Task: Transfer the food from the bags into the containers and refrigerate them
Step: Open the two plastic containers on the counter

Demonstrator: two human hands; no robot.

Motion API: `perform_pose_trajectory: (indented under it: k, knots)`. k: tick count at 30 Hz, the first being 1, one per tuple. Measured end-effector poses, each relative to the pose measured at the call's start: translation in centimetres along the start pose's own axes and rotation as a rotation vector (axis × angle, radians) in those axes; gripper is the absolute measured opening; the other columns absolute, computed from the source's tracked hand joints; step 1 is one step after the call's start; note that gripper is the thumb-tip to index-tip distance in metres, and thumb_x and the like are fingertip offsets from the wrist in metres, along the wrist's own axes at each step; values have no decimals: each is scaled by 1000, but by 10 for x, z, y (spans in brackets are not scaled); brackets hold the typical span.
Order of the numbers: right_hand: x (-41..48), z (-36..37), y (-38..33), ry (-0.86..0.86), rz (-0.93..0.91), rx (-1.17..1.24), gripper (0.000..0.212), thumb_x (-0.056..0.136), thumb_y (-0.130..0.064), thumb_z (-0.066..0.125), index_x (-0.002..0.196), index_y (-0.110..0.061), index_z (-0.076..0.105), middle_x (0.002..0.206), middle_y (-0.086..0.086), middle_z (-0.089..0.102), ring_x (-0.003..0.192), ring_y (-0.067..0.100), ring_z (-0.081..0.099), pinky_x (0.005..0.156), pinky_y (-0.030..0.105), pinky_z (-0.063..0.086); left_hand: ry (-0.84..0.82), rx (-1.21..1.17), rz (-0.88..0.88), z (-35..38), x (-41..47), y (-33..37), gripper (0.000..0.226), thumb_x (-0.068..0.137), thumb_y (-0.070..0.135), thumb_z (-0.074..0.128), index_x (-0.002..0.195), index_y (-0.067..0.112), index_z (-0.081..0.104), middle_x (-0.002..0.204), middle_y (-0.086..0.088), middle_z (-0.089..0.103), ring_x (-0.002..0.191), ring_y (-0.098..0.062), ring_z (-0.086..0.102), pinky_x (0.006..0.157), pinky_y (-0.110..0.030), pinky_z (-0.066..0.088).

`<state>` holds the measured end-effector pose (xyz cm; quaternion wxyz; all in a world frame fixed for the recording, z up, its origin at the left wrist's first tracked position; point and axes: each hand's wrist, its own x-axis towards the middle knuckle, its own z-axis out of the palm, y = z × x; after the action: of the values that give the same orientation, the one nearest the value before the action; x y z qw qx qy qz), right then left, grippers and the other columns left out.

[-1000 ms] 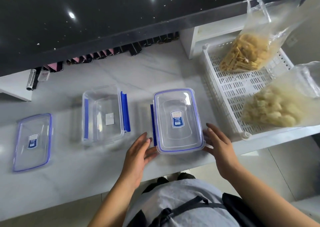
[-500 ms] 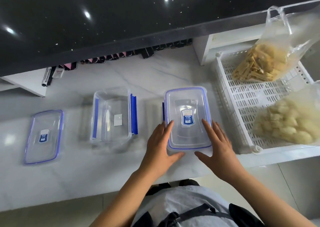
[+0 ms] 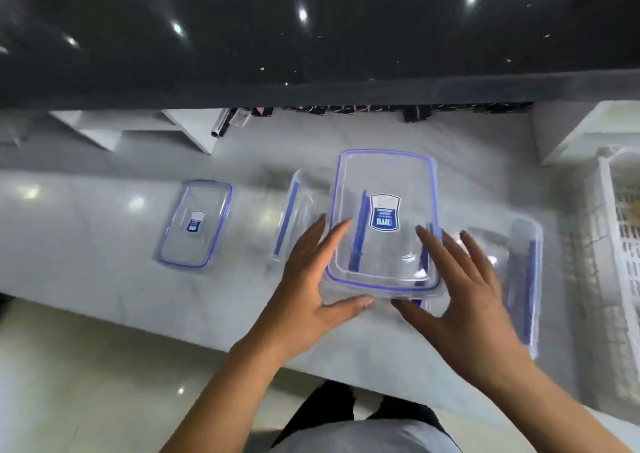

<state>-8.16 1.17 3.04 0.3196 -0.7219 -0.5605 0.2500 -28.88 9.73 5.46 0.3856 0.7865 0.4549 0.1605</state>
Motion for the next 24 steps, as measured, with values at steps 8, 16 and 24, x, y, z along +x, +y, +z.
perform_pose_trajectory:
  k: [8,16,24]
  knots:
    - [41,117,-130,-207,-126,-23,84,88,-51,63,155,-43,12,167,0,6,153,20,-4,123,38,6,106,32,-85,-135,-38,-118,94,70,40,82,149,43,33,154,26,29,145,6,21,114,-16,26]
    - [72,281,-200,-228,-25,-12,85,91,-46,62,156,-40,8,167,2,2,153,22,3,123,42,11,-4,49,-56,-227,-31,-276,95,69,38,89,149,34,37,152,16,40,140,-7,39,112,-37,41]
    - [81,361,-185,-260,83,-203,78,96,-49,51,156,-40,2,167,3,2,153,23,-5,121,40,2,-65,149,-107,-227,-18,-356,97,62,53,81,147,38,37,152,9,43,138,-19,42,110,-48,41]
